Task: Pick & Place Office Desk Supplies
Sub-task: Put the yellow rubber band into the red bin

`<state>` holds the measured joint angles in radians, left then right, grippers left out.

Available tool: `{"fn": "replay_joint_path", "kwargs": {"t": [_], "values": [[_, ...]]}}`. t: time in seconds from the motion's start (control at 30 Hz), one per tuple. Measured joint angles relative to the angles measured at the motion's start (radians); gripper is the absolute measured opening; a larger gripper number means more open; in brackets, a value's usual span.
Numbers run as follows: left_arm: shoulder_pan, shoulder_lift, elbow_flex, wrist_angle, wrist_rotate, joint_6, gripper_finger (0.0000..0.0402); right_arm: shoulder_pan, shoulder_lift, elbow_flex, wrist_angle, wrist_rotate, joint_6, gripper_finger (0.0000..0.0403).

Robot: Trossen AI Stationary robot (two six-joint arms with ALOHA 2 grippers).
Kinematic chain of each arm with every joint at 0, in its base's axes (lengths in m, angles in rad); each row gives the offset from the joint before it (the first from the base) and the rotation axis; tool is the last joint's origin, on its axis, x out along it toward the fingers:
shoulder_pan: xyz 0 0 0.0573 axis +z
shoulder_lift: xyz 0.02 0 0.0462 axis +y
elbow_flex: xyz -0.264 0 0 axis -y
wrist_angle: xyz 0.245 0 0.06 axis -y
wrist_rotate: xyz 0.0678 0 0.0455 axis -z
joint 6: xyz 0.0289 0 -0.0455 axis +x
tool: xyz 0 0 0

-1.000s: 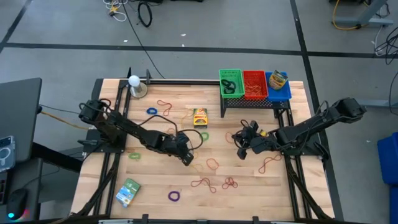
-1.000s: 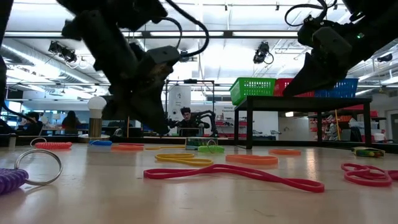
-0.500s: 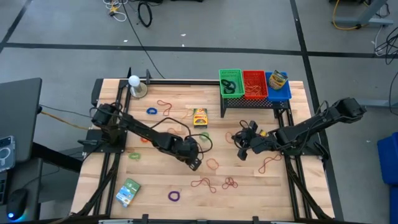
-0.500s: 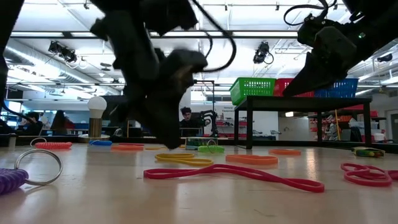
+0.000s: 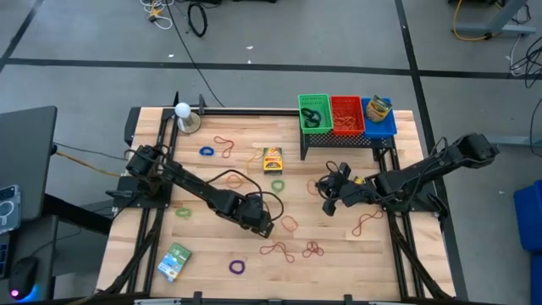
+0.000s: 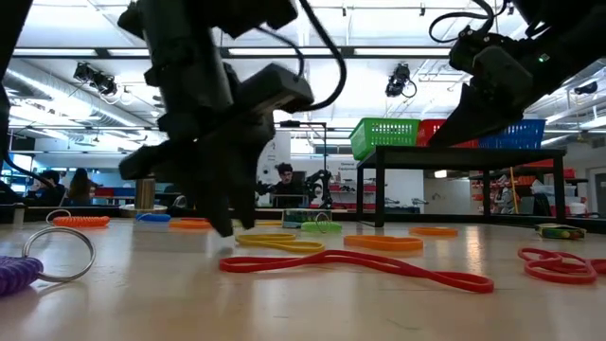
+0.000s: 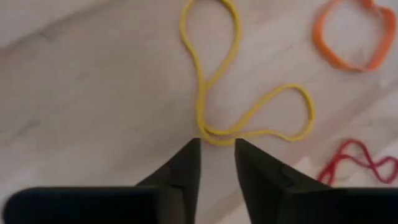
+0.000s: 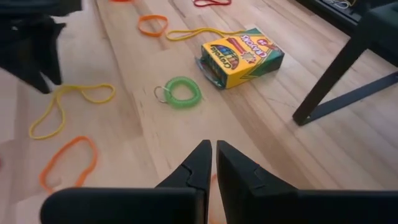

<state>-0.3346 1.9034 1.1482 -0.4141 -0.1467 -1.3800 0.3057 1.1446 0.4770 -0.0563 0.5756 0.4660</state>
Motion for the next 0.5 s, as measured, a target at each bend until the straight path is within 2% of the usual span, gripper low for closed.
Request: {"fn": "replay_joint_path", "kwargs": {"t": [0.17,0.33,0.4,0.5], "values": [[-0.004,0.021,0.066,-0.094,-0.033,-0.026,0.0156,-0.017,0.000,0.000,-0.002,0.000,-0.001,0.0034],[-0.004,0.062,0.162,-0.303,-0.064,-0.060,0.0167,-0.024,0.000,0.000,-0.007,0.000,-0.004,0.0034],[-0.004,0.065,0.176,-0.313,-0.071,-0.062,0.0168,-0.024,0.000,0.000,-0.008,0.001,-0.007,0.0034],[-0.004,0.065,0.180,-0.236,-0.082,-0.073,0.0168,-0.024,0.000,0.000,-0.011,0.001,-0.008,0.0034]]}}
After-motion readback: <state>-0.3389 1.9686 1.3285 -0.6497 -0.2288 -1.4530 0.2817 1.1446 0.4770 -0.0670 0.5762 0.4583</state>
